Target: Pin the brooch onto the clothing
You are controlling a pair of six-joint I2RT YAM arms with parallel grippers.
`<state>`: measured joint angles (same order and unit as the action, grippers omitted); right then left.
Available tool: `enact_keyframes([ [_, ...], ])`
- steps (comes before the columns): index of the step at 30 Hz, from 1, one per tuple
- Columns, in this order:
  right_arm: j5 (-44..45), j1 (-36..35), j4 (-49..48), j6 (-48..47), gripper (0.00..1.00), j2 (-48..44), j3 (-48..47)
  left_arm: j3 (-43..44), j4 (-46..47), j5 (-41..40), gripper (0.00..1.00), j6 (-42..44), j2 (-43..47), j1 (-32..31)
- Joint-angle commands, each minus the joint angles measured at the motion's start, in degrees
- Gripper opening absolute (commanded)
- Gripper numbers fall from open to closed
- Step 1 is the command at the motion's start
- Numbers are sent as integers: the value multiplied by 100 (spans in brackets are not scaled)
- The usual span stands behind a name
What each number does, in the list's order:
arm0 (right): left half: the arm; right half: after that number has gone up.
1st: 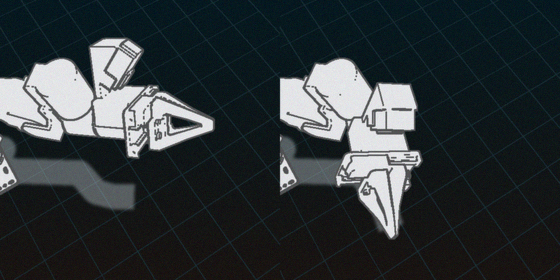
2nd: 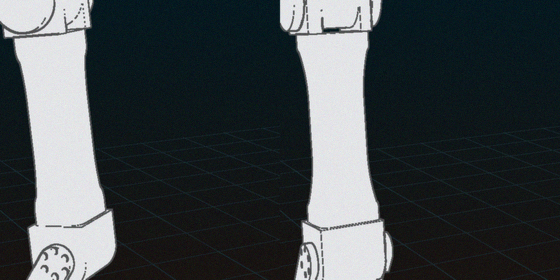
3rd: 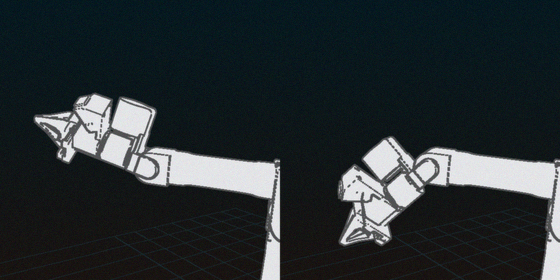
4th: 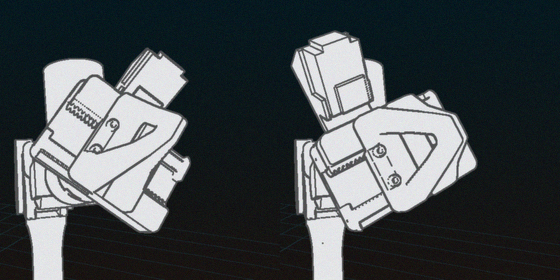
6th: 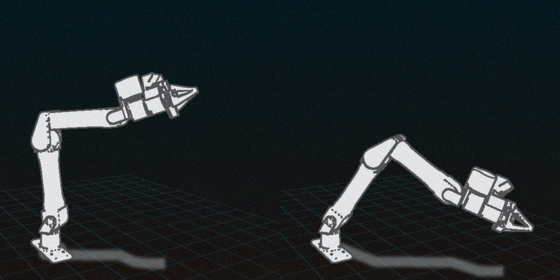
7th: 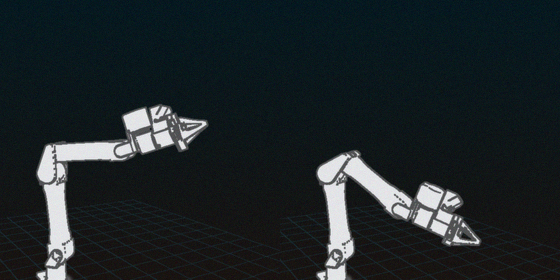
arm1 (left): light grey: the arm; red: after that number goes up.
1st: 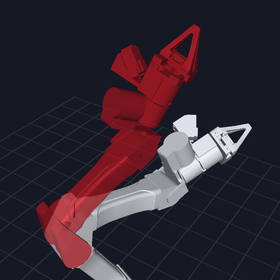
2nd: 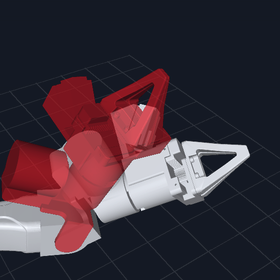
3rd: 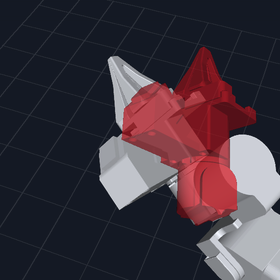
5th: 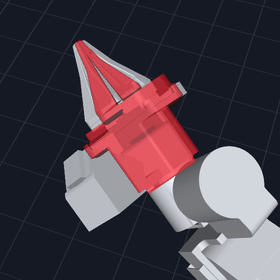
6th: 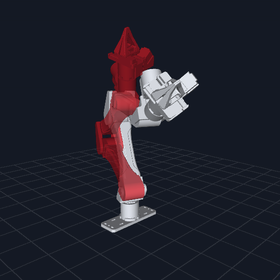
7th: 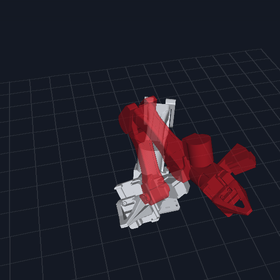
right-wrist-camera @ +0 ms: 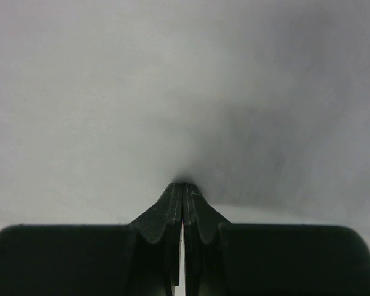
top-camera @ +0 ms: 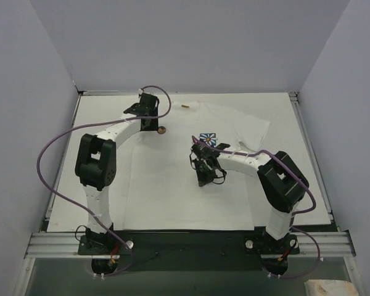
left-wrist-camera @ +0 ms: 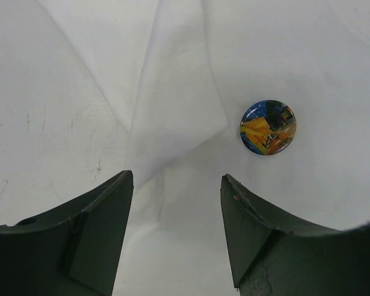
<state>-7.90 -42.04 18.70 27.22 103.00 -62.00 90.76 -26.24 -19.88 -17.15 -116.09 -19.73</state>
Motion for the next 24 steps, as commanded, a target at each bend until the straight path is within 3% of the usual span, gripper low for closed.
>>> enact_keyframes([
  [1, 236, 3, 319, 55, 0, 45, 267, 565, -206, -631, 68, 273, -343, -110],
  [17, 184, 3, 336, 64, 0, 168, 179, 1725, -549, -1079, 64, 510, -1591, -295],
  [21, 192, 3, 345, 46, 0, 168, 171, 1883, -558, -1079, 57, 546, -1715, -304],
  [24, 228, 3, 363, 46, 0, 168, 153, 1963, -584, -1106, 40, 572, -1829, -295],
])
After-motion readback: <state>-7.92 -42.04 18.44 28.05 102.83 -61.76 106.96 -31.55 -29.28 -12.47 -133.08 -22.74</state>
